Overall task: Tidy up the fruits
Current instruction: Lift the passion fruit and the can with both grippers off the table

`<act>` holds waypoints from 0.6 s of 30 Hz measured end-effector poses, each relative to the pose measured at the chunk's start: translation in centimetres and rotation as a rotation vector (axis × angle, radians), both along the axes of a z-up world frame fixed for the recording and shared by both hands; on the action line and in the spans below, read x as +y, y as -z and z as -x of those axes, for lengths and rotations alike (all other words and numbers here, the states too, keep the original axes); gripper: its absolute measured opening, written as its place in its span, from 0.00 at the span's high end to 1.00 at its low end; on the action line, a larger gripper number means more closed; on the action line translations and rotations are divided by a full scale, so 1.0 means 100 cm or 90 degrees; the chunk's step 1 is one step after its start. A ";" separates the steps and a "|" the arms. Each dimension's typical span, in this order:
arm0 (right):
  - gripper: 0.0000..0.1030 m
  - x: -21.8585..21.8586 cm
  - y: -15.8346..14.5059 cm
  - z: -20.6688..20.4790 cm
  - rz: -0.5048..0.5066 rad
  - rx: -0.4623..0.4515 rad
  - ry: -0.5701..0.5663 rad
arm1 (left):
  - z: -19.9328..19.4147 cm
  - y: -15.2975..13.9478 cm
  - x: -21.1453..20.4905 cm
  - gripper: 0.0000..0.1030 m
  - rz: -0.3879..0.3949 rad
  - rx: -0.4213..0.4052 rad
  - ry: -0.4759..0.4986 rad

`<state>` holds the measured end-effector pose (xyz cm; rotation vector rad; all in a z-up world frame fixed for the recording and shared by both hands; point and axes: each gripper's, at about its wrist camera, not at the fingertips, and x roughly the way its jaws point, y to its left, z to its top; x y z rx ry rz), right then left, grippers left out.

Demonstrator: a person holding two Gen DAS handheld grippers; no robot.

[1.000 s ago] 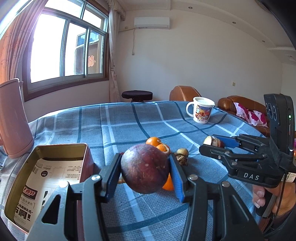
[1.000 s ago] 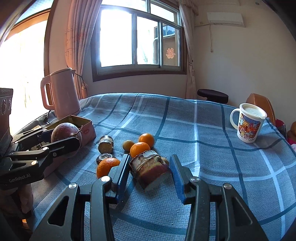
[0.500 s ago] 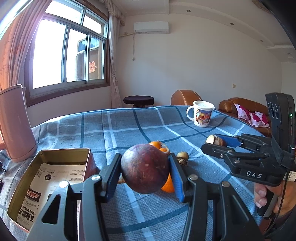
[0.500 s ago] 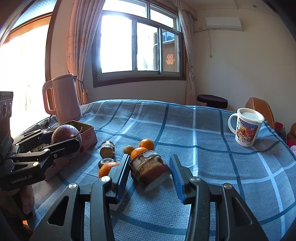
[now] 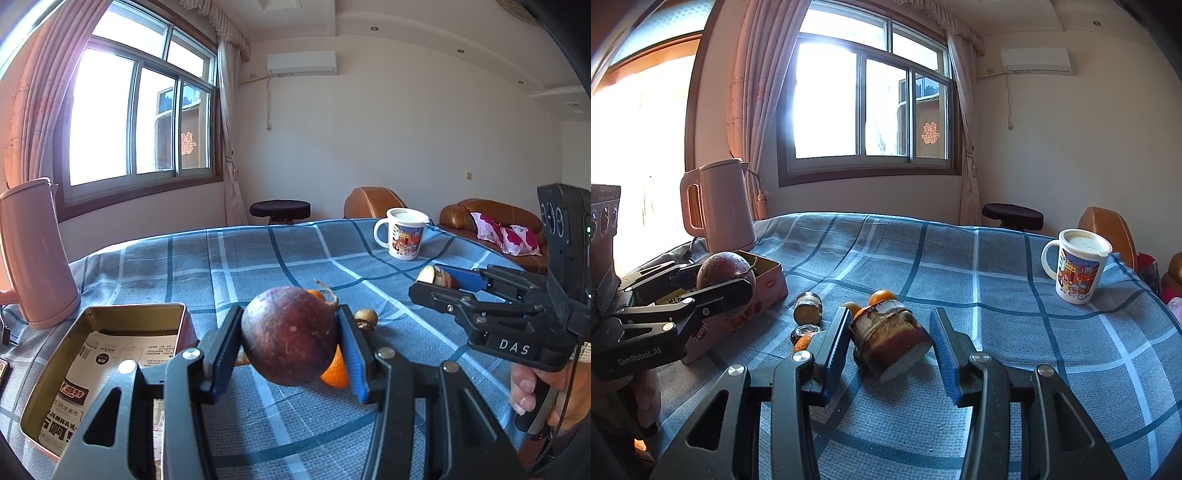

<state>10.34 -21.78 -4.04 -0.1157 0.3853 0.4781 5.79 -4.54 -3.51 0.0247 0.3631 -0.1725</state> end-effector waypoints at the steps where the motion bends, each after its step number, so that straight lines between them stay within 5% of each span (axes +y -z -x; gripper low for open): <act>1: 0.56 0.000 0.000 0.000 -0.001 -0.002 -0.001 | 0.000 0.000 0.000 0.49 0.000 -0.001 0.000; 18: 0.56 -0.004 -0.004 0.013 -0.015 -0.041 0.000 | 0.009 -0.003 0.001 0.49 -0.004 -0.037 -0.011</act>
